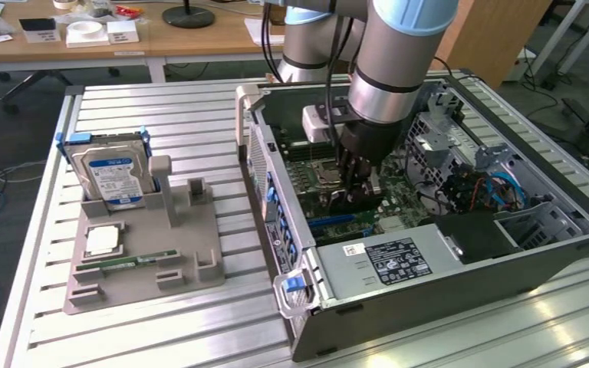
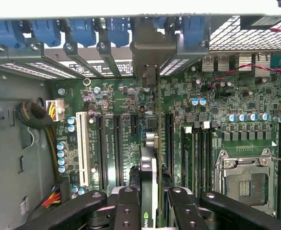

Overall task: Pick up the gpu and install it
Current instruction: 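Insert the gpu into the slot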

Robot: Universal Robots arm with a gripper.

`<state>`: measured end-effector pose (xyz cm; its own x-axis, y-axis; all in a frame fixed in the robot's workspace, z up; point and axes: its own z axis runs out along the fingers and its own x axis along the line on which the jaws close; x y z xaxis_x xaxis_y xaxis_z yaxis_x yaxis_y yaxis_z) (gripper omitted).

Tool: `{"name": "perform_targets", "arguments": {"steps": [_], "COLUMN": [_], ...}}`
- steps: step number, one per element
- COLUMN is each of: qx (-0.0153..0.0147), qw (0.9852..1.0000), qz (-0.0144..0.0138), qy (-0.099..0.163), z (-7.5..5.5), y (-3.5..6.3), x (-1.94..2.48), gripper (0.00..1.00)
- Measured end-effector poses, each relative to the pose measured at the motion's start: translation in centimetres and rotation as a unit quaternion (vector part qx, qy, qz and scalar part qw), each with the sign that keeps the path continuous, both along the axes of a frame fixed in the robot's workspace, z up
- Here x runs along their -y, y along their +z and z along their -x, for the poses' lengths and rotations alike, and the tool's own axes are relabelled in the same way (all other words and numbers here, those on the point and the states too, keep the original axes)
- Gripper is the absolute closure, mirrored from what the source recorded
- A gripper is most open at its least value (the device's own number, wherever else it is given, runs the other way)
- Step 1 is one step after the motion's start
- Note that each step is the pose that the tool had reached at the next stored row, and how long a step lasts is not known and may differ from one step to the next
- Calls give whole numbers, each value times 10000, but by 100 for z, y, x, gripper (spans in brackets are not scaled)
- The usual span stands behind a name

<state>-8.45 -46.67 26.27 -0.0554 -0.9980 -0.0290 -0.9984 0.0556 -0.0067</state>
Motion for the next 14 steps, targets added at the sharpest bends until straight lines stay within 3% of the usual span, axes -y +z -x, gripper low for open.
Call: {"name": "perform_targets", "arguments": {"steps": [14], "qx": [0], "qw": [10000], "qz": [1], "qy": [66], "z": [0], "y": [-87], "x": [0], "gripper": [73]}}
